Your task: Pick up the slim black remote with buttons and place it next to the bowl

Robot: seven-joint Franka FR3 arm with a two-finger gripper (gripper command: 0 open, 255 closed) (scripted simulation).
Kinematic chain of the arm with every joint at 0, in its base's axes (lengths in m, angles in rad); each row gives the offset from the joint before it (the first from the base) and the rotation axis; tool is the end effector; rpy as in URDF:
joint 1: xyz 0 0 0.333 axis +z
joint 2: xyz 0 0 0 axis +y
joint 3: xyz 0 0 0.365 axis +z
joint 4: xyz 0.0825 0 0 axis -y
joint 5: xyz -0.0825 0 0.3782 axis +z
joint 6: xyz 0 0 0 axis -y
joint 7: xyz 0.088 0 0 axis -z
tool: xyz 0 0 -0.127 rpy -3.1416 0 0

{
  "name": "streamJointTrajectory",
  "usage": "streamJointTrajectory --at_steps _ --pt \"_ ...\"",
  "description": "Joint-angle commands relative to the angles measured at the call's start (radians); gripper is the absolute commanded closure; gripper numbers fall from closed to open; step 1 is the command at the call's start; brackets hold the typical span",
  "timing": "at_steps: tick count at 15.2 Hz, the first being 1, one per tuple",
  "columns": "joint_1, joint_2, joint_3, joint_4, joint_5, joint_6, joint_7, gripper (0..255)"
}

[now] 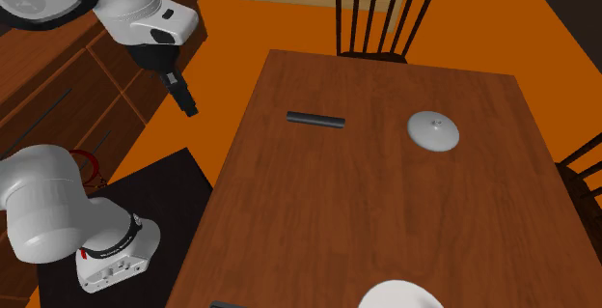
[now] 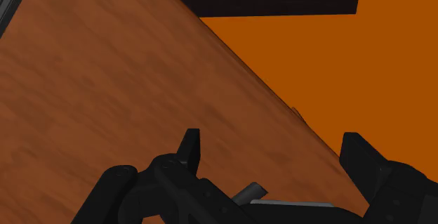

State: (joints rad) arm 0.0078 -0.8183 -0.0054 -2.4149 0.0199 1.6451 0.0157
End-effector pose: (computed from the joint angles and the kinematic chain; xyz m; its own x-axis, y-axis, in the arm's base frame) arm 0.2642 0.0025 0.5928 0.9988 -0.0133 0.0481 -0.0121 -0.9996 -0.0246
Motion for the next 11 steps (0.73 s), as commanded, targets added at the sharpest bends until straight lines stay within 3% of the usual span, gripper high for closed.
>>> streamJointTrajectory --at_steps 1,11 --pt "0.000 0.000 0.000 0.000 0.000 0.000 0.000 0" --pt "-0.044 0.419 0.058 0.154 0.062 0.193 0.231 0"
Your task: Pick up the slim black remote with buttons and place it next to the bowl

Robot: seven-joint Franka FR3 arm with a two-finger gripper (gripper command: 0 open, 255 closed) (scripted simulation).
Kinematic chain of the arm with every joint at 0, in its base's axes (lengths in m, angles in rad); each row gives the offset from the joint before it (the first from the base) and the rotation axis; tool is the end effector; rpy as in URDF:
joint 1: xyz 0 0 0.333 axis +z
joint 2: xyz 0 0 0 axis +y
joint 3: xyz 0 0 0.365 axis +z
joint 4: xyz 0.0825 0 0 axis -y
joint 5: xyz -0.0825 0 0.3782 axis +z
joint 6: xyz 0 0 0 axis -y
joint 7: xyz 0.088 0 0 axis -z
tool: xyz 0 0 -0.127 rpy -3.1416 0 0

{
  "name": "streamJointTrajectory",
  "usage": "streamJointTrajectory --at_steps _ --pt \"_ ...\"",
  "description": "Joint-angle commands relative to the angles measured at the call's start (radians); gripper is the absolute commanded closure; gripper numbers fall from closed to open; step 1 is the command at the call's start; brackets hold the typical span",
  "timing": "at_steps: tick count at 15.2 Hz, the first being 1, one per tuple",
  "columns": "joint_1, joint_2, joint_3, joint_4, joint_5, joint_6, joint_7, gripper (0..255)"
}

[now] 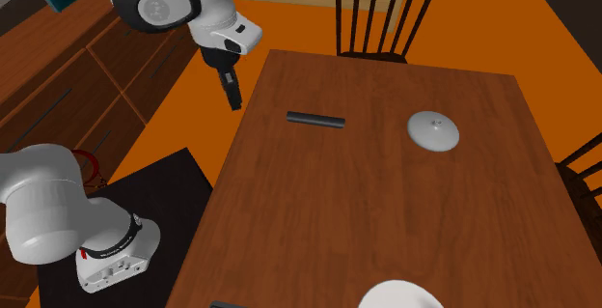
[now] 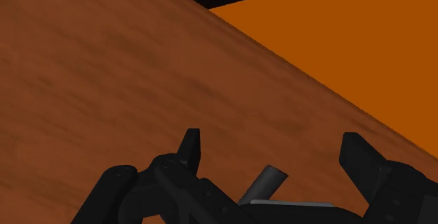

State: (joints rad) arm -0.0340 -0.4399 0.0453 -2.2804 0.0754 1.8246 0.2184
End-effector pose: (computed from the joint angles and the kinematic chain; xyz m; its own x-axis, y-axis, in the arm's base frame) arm 0.3918 0.0145 0.5487 0.9732 -0.2283 -0.0278 -0.2294 -0.9721 -0.0485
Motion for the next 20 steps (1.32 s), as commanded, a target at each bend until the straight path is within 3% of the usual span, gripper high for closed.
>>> streamJointTrajectory --at_steps 1,10,20 --pt "-0.006 0.083 0.010 0.042 0.010 0.028 0.050 0" --pt "-0.034 0.460 0.010 0.288 0.038 0.102 0.229 0" --pt "-0.060 0.875 -0.025 0.658 0.086 0.085 0.393 0"
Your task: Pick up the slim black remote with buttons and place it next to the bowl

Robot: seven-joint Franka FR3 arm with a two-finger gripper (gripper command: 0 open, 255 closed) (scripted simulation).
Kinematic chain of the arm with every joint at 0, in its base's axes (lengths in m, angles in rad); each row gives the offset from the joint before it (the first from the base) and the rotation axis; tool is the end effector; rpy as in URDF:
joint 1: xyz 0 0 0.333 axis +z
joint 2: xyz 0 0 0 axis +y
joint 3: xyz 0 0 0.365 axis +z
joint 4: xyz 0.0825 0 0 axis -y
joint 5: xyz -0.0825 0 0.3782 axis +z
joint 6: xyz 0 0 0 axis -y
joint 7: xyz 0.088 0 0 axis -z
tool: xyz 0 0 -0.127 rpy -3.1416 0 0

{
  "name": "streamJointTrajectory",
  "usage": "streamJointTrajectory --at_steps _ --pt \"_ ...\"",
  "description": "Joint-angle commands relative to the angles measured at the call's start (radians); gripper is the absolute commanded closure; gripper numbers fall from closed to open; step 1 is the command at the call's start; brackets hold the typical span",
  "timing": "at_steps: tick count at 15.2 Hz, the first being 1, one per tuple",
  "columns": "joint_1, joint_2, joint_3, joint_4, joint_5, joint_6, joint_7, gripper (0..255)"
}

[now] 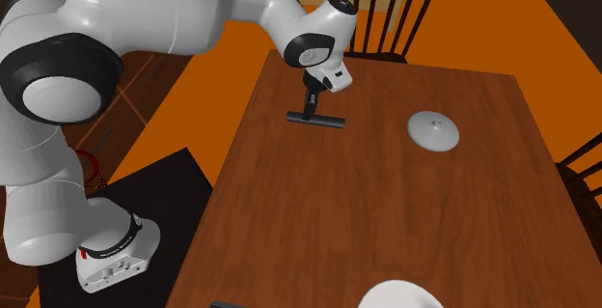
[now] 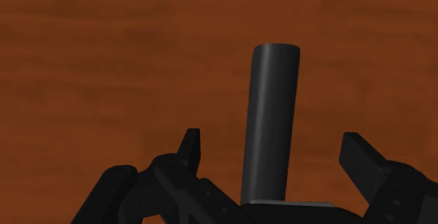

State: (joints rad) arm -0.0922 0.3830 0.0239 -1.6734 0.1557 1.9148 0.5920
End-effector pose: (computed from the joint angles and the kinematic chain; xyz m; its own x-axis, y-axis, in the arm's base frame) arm 0.6549 -0.0326 0.4002 0.7362 -0.6460 -0.2019 -0.6652 -0.7456 -0.0402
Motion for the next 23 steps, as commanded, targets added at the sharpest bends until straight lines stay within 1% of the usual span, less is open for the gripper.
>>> streamJointTrajectory --at_steps 1,2,10,17,18,23 --pt "-0.006 0.095 -0.007 0.096 0.012 -0.013 0.034 0" --pt "-0.008 0.117 -0.009 0.119 0.016 -0.017 0.042 0" --pt "0.001 0.139 -0.005 0.050 0.022 0.075 0.037 0" --pt "0.001 0.139 -0.005 0.051 0.022 0.074 0.037 0" --pt "0.001 0.139 -0.005 0.051 0.022 0.074 0.037 255" --pt "0.001 0.139 -0.005 0.054 0.021 0.071 0.038 255"
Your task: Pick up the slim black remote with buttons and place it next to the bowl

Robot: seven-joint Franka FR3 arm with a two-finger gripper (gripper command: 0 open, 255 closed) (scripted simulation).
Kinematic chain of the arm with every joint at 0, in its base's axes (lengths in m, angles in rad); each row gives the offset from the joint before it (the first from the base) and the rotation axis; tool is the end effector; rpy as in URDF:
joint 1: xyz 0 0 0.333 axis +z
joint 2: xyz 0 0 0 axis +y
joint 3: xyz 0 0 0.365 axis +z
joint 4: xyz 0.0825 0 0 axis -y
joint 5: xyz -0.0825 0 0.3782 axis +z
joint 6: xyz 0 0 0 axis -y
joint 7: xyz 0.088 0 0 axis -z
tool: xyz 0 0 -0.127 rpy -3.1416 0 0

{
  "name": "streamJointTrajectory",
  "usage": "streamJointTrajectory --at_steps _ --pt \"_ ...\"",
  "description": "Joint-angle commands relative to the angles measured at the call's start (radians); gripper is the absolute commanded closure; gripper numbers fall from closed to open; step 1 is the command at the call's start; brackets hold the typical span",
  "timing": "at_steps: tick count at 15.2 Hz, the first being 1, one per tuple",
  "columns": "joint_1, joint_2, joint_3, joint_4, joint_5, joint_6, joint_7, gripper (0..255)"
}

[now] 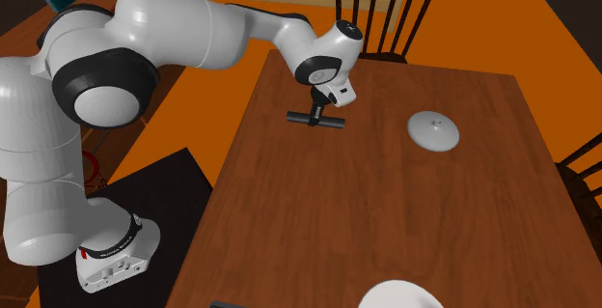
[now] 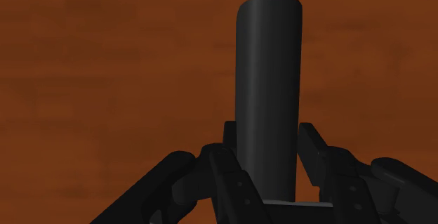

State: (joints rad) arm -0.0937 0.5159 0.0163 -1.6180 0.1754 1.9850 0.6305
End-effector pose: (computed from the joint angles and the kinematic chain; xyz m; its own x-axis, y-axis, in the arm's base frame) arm 0.6835 -0.0404 0.3402 0.6884 -0.6924 -0.2161 -0.7141 -0.6992 -0.0347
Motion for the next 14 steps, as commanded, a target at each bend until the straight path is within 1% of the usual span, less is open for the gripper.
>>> streamJointTrajectory --at_steps 1,4,14 --pt "0.003 0.004 0.003 -0.003 0.002 0.001 0.000 255" --pt "0.002 0.006 0.003 -0.005 0.002 0.004 -0.001 255" --pt "0.001 -0.048 0.001 0.049 -0.004 -0.103 0.016 255"
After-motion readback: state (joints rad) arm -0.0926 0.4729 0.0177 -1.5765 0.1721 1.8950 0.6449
